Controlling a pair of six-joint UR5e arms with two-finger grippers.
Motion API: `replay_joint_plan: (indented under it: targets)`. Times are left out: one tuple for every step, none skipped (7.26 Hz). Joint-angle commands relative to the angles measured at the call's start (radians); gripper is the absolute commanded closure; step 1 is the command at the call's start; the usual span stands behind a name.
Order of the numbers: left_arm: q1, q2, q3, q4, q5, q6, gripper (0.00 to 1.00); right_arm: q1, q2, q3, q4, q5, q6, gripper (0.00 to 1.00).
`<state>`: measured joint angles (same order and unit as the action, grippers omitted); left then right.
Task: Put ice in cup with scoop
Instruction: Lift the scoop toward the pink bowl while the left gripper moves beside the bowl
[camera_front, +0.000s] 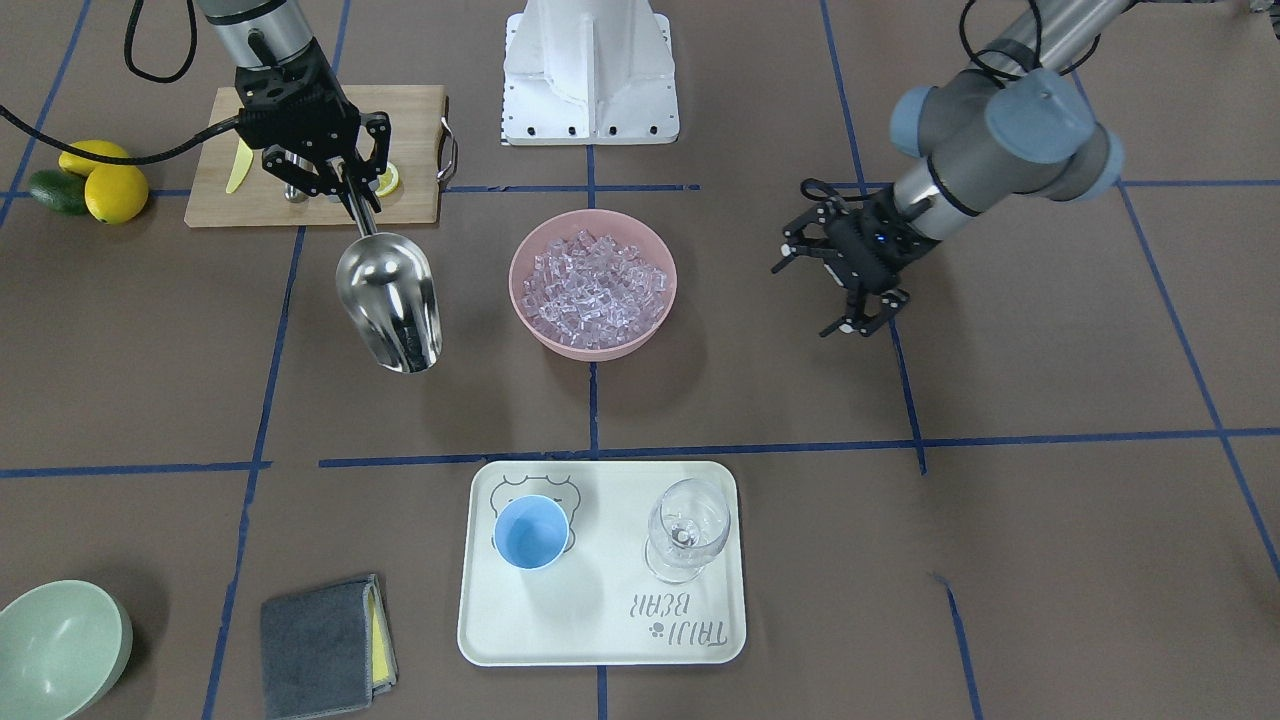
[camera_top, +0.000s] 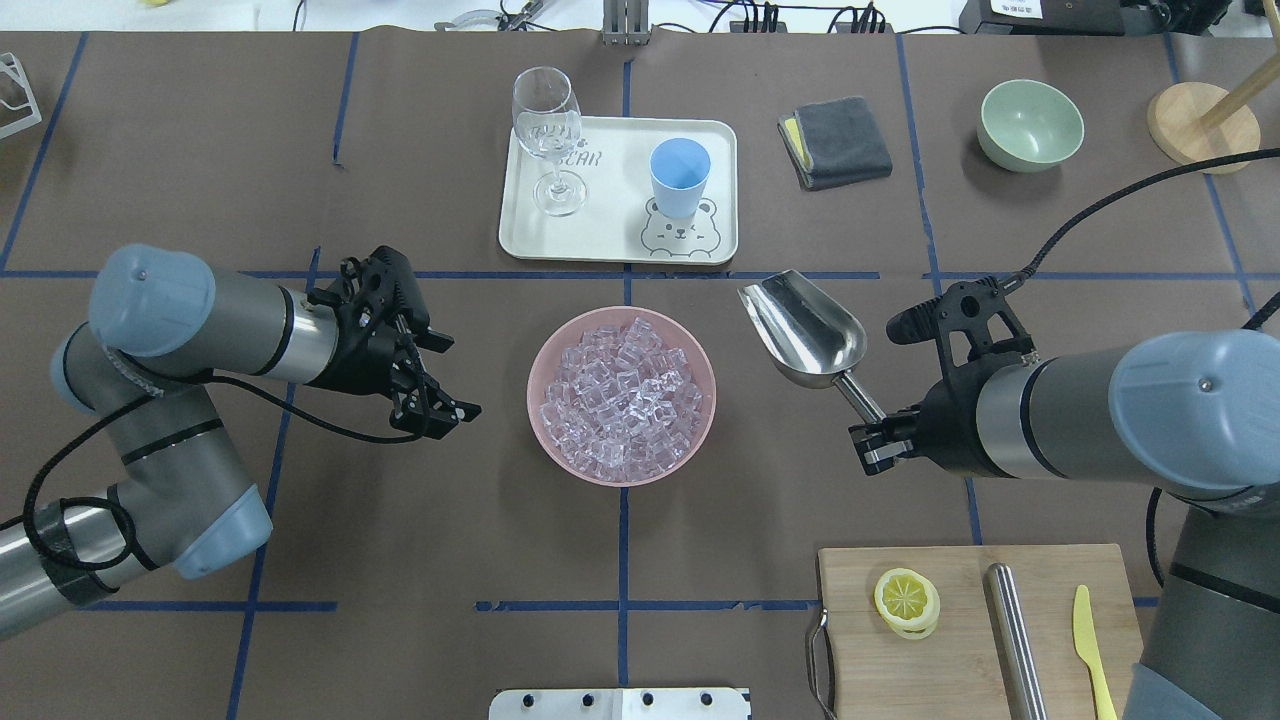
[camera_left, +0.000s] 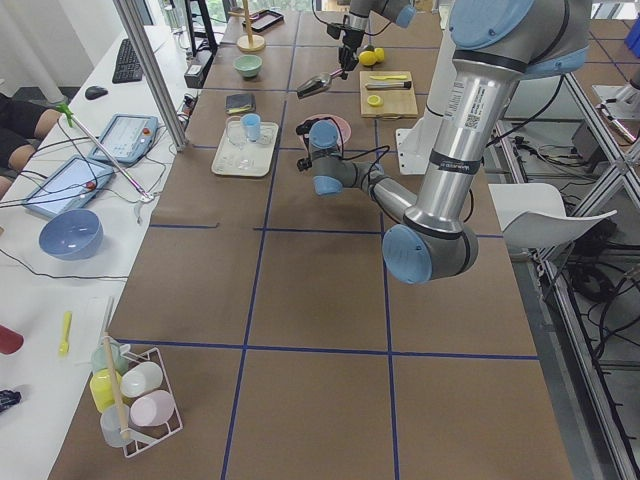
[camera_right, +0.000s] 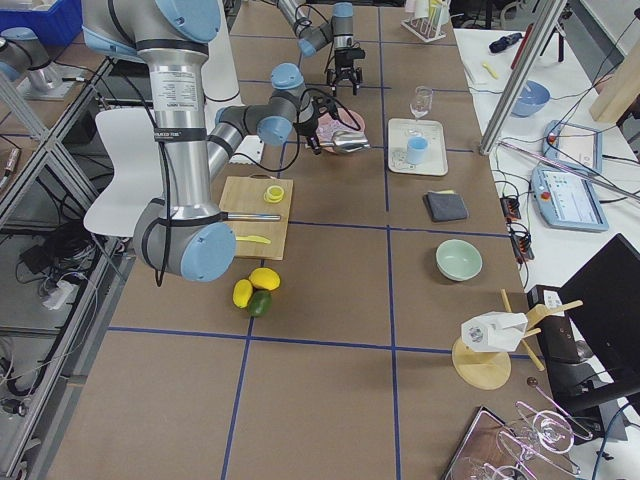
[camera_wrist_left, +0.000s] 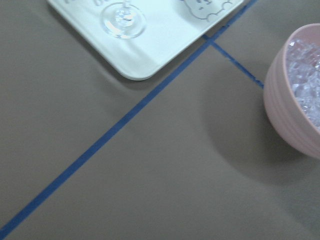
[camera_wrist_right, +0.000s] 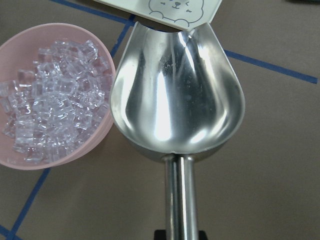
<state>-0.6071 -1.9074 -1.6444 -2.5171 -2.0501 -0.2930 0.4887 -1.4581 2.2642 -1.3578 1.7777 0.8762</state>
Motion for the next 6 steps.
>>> replay_joint_plan:
  targets:
    - [0.087,-0.024,0.017,-0.034,0.04,0.088,0.0,-0.019,0.089,0.012,-0.096,0.029,-0.057,1.0]
    - [0.092,-0.015,0.018,-0.04,0.139,0.095,0.0,-0.033,0.157,0.026,-0.201,0.026,-0.059,1.0]
    - [0.096,0.0,0.021,-0.058,0.294,0.094,0.0,-0.036,0.203,0.031,-0.263,0.025,-0.059,1.0]
    - [0.096,0.002,0.024,-0.058,0.345,0.095,0.0,-0.038,0.208,0.032,-0.268,0.023,-0.059,1.0]
    - [0.099,-0.001,0.031,-0.068,0.346,0.095,0.0,-0.05,0.208,0.028,-0.273,0.025,-0.062,1.0]
    - [0.105,-0.007,0.037,-0.066,0.346,0.095,0.0,-0.059,0.209,0.028,-0.274,0.026,-0.089,1.0]
